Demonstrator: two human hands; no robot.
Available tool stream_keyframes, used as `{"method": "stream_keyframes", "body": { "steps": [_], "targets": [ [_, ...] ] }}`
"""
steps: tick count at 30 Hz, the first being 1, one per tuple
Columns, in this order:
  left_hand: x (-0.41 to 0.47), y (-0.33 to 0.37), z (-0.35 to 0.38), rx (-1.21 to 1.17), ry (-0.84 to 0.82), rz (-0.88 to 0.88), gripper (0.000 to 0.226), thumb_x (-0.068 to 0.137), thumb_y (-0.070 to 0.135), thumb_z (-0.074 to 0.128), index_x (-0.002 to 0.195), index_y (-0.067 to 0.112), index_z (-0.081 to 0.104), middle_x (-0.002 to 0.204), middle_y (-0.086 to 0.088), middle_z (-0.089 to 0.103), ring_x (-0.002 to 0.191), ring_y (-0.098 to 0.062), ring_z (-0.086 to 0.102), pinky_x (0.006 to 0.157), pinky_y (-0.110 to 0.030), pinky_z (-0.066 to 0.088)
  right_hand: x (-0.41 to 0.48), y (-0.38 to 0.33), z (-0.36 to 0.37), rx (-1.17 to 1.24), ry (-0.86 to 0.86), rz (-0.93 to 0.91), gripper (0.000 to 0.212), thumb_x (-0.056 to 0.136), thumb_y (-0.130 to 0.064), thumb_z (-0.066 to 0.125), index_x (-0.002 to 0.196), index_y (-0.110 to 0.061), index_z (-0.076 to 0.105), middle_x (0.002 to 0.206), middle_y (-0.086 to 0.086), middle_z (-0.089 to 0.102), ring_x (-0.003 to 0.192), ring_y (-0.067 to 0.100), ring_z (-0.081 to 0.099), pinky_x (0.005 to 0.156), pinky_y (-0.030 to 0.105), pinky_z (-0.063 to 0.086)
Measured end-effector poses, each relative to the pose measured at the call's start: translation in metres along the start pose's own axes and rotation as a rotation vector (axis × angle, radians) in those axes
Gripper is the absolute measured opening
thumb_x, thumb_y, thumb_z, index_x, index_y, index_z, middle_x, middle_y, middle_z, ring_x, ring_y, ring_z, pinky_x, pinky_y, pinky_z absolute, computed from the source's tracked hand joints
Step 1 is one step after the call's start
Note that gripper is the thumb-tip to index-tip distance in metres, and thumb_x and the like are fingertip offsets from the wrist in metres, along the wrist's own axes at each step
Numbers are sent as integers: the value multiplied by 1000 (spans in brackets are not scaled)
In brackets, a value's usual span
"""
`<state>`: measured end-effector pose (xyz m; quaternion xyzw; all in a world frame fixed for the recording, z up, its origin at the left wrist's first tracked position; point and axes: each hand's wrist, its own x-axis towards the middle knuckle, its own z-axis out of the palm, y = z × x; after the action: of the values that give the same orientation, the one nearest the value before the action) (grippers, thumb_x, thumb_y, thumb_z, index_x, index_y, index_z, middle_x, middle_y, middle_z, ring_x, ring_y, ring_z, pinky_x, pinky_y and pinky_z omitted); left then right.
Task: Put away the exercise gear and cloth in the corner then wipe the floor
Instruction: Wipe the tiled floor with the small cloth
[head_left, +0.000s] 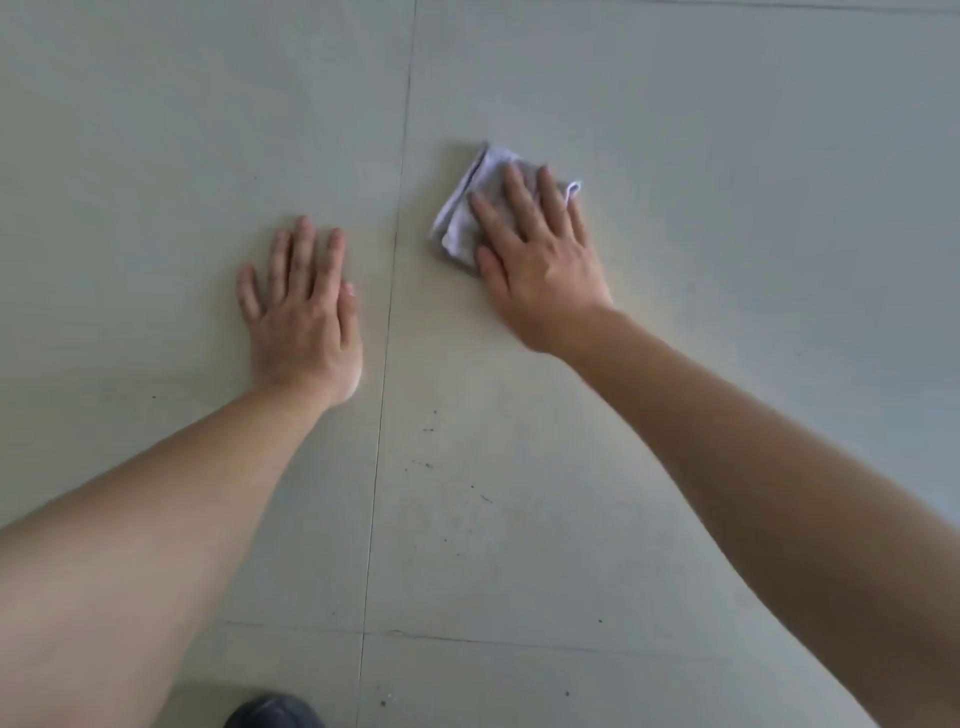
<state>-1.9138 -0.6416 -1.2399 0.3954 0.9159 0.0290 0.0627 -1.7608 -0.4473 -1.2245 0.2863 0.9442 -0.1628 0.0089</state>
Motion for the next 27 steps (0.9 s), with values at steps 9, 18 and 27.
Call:
{"method": "stream_keyframes", "body": {
  "steps": [9,18,27],
  "targets": [
    [1,14,-11,40,-72,-25,54,105,28,27,157,17,19,166,-9,9,152,-30,8,118,-58,11,-93,44,-5,-83,-81,-192,56,104,-51,29,156,-32,27,166,4,17,153,32,12,124,46,4],
    [-46,52,-12,26,-120,-3,53,105,32,27,156,17,23,166,-8,10,150,-33,12,118,-57,12,-164,55,-10,-87,-79,140,56,106,-45,27,158,-25,21,167,11,8,152,39,2,123,52,5],
    [-45,67,-3,3,-96,-58,54,105,29,28,156,14,22,166,-8,10,151,-36,8,116,-63,4,-259,1,33,-58,-182,-634,48,105,-45,39,150,-29,43,163,8,26,152,33,17,123,51,15]
  ]
}}
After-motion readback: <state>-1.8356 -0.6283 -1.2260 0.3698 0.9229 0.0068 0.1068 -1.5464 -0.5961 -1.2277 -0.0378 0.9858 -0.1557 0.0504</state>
